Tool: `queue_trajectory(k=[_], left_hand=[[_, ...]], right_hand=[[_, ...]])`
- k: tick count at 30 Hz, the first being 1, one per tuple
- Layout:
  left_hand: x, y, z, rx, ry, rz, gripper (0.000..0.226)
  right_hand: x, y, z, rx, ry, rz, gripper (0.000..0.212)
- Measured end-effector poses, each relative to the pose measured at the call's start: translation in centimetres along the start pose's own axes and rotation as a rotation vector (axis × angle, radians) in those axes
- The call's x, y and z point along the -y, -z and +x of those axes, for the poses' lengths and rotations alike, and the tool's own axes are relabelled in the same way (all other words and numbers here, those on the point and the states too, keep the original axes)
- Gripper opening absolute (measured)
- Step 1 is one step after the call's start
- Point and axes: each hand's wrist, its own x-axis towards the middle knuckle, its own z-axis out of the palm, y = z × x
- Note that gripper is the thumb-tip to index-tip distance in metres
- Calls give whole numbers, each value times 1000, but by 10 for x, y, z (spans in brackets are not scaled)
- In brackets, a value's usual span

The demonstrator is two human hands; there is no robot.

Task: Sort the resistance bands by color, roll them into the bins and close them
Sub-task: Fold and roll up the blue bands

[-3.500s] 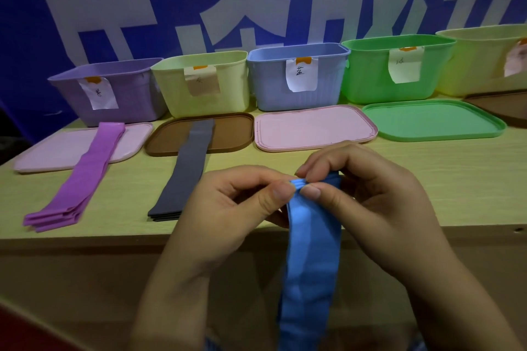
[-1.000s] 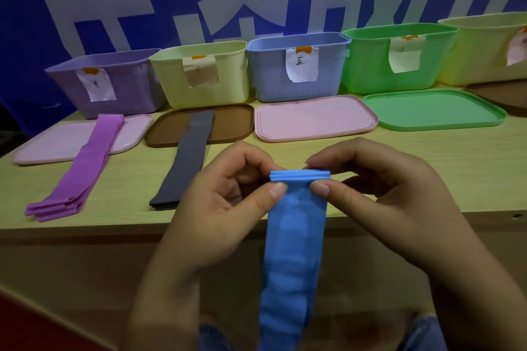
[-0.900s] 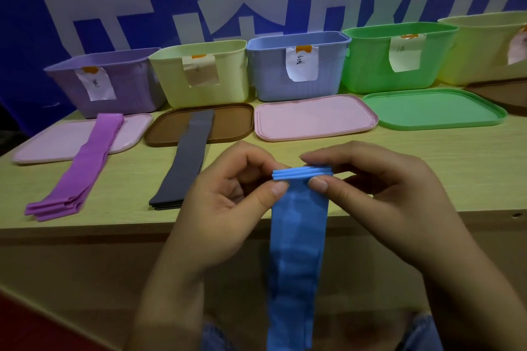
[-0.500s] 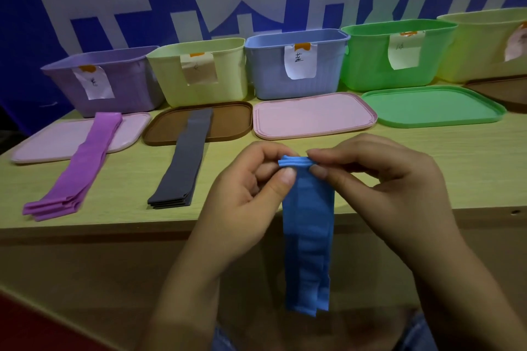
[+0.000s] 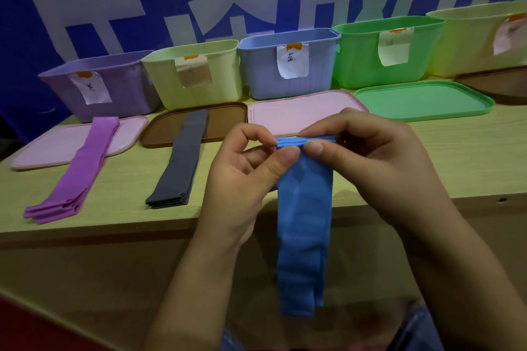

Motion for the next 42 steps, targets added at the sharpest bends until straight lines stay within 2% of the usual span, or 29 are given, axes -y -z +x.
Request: queue_trajectory(k=[3,6,8,10,14,17,20,24,26,30,34,37,39,42], left_hand=[[-1,-3,1,250,181,-113,52],[3,-9,1,355,306,-130,44],[4,-12,2,425,322,-131,38],[1,-15,3,471,317,-109,43],[-3,-20,3,443,281,-12,50],[-5,-18,6,383,208,202,45],[-11,-12,8,391,168,360,57],[-8,-16,5,403,257,161,71],[-5,-16,2,383,252,156,70],[-5,-16,1,268,229,99,43],[-4,-19,-1,281,313,-137,42],[-4,-15,-4,366,364,-196,43],[-5,-16,-4,377,384,-200,42],[-5,-18,-4,388,377,-181,44]], right_hand=[[7,0,6,-4,-36,113,8],[9,-2,14,37,-72,135,8],[10,-2,19,71,-85,135,7],[11,0,22,74,-103,172,6],[12,3,28,56,-77,179,7],[11,4,30,34,-69,176,7],[11,5,28,61,-82,228,6],[12,4,24,32,-56,214,8],[12,3,22,41,-45,218,10],[11,4,20,43,-59,257,8],[10,10,20,88,-2,124,14],[11,16,18,139,2,61,17],[10,15,17,85,-6,55,15],[7,9,14,-9,88,-179,11]])
